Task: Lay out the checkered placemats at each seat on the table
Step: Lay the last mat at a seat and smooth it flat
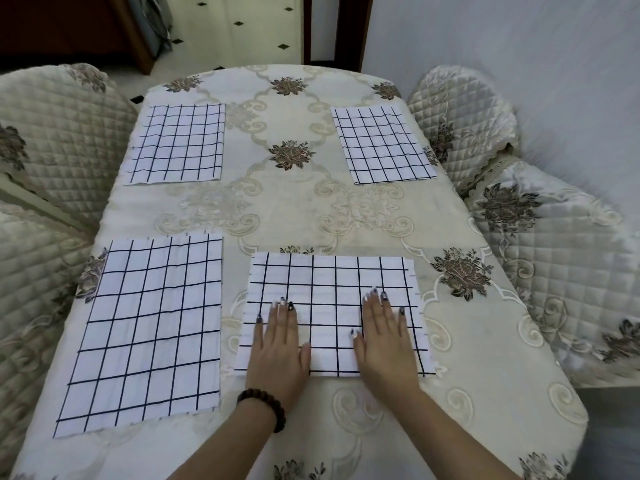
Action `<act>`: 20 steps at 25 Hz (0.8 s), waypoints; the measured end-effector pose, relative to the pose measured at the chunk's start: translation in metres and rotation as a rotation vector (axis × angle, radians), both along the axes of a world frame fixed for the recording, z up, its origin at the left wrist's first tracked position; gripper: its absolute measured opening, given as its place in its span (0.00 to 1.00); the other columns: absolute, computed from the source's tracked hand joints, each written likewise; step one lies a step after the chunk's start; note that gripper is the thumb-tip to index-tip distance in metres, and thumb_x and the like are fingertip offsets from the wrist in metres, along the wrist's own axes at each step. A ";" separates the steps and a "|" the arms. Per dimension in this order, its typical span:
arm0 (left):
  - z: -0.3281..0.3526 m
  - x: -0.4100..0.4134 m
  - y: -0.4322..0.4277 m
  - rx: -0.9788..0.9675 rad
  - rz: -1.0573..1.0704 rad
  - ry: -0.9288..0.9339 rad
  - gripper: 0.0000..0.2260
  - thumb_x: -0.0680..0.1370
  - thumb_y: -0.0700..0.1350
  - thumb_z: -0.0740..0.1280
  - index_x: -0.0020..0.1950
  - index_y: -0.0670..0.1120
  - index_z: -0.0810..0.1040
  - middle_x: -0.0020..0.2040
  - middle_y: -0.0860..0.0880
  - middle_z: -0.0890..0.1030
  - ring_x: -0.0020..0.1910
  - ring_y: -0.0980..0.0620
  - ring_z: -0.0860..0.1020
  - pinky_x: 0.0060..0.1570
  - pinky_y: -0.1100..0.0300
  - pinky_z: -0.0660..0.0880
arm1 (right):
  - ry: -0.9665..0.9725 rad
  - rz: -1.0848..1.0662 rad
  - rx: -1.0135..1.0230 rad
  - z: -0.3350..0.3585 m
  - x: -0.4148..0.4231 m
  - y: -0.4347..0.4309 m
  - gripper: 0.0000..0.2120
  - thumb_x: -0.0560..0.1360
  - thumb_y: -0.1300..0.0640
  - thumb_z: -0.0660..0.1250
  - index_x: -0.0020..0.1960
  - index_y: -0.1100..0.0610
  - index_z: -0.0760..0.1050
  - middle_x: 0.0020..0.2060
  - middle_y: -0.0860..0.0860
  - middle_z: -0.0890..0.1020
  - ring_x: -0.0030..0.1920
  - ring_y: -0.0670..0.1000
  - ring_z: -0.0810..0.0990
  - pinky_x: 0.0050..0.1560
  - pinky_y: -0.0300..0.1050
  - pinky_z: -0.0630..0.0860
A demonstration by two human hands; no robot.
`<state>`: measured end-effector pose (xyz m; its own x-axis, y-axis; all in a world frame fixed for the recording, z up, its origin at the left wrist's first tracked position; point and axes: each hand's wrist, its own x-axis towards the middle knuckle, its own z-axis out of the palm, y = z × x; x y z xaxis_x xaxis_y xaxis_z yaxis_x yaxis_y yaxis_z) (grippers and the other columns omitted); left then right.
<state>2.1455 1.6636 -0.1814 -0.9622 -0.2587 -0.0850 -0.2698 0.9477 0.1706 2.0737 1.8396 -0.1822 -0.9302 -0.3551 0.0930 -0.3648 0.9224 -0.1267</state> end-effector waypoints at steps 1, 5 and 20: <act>-0.001 0.004 0.013 0.023 -0.061 -0.004 0.25 0.79 0.51 0.49 0.69 0.39 0.70 0.70 0.40 0.72 0.69 0.43 0.70 0.70 0.49 0.48 | -0.015 0.056 -0.009 -0.003 0.016 -0.011 0.28 0.75 0.50 0.53 0.72 0.60 0.65 0.72 0.55 0.67 0.73 0.52 0.61 0.70 0.53 0.51; -0.010 0.022 0.039 0.101 -0.073 -0.082 0.28 0.81 0.52 0.41 0.66 0.42 0.74 0.66 0.44 0.76 0.67 0.45 0.73 0.70 0.51 0.47 | -0.152 0.051 -0.011 -0.017 0.058 -0.033 0.27 0.74 0.50 0.55 0.70 0.59 0.68 0.71 0.54 0.69 0.71 0.53 0.68 0.70 0.52 0.50; -0.019 0.041 0.013 0.163 0.218 -0.093 0.31 0.80 0.58 0.40 0.72 0.40 0.64 0.70 0.42 0.71 0.71 0.46 0.67 0.71 0.53 0.43 | -0.145 -0.131 0.053 -0.024 0.051 0.017 0.30 0.75 0.45 0.52 0.73 0.60 0.62 0.73 0.53 0.66 0.73 0.50 0.58 0.72 0.52 0.42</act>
<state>2.1866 1.6767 -0.2003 -0.8714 -0.4344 -0.2279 -0.4860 0.8277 0.2807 2.1250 1.8570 -0.2063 -0.9710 -0.2312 -0.0611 -0.2228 0.9675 -0.1197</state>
